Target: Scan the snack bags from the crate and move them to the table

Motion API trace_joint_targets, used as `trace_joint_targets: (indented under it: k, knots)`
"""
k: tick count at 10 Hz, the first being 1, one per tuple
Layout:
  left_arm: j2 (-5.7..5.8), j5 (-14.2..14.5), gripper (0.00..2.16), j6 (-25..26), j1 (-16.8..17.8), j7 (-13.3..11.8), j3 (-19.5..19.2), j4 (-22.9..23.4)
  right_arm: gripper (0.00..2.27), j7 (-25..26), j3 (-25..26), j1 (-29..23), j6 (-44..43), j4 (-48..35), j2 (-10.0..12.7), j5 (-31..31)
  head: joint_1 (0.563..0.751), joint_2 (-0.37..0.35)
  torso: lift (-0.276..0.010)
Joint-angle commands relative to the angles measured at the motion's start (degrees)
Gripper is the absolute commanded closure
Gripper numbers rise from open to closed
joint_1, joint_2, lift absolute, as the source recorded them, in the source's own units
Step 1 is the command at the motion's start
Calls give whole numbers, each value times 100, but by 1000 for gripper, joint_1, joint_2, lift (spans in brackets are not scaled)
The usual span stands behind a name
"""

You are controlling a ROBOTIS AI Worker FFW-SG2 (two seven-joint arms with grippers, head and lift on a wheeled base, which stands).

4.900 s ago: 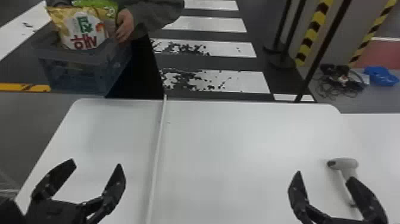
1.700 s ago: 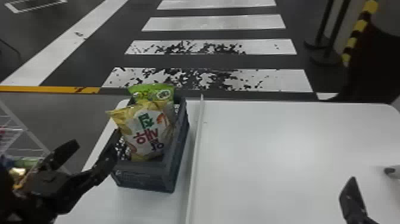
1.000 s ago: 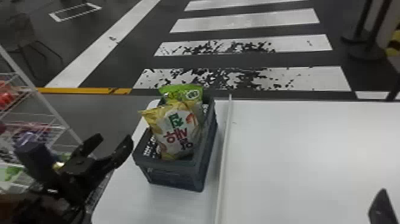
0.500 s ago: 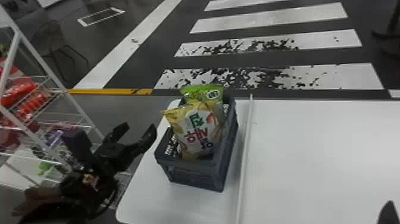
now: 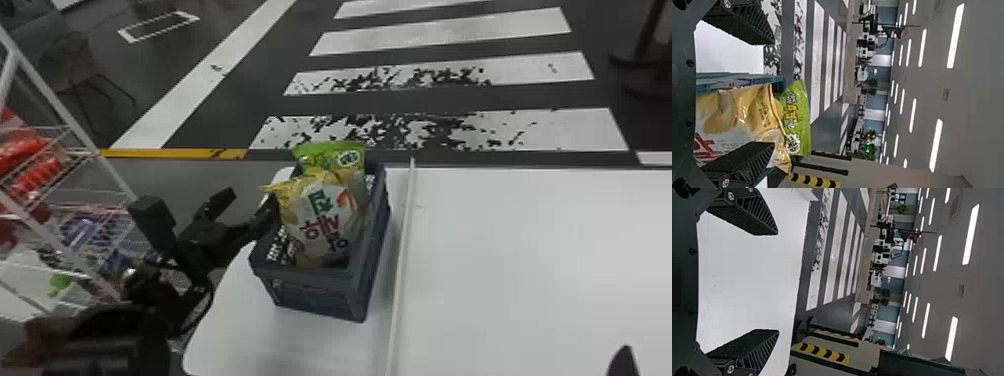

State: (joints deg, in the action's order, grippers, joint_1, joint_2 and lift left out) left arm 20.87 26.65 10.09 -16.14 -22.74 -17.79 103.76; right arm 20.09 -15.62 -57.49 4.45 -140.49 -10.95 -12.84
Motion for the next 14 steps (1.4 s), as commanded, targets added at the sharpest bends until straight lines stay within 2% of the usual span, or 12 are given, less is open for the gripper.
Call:
trace_joint_targets:
  k: [1, 2, 3, 6, 9, 10, 11, 12, 13, 14]
  knots:
    - [40, -64, 80, -63, 278, -64, 276, -322, 107, 48, -82, -26, 26, 4, -4, -122, 695, 296, -95]
    - [48, -187, 80, -151, 410, -64, 408, -480, 107, 57, -126, -43, 61, 4, -4, -219, 695, 282, -95]
    - [127, -196, 80, -292, 542, -81, 531, -638, 107, 74, -178, -61, 96, 4, -4, -289, 695, 277, -95]
    - [215, -187, 80, -503, 849, -116, 662, -1069, 107, 136, -266, -96, 202, 4, -13, -447, 695, 269, -95]
    - [215, -187, 100, -661, 928, -318, 733, -1350, 107, 197, -398, -87, 202, 4, -13, -579, 695, 276, -95]
    - [215, -178, 279, -661, 946, -354, 733, -1376, 107, 206, -460, -87, 220, 4, -13, -676, 695, 277, -95]
    - [215, -161, 677, -643, 972, -398, 742, -1411, 107, 215, -486, -78, 220, 4, -13, -693, 695, 280, -95]
    - [215, -161, 1393, -643, 972, -362, 777, -1411, 107, 215, -486, -69, 220, -5, -21, -693, 695, 283, -95]
    - [215, -178, 1814, -626, 972, -327, 821, -1411, 107, 250, -486, -61, 220, 4, -39, -693, 695, 283, -95]
    - [215, -187, 1922, -626, 972, -336, 856, -1403, 107, 285, -486, -43, 220, 4, -74, -684, 695, 281, -95]
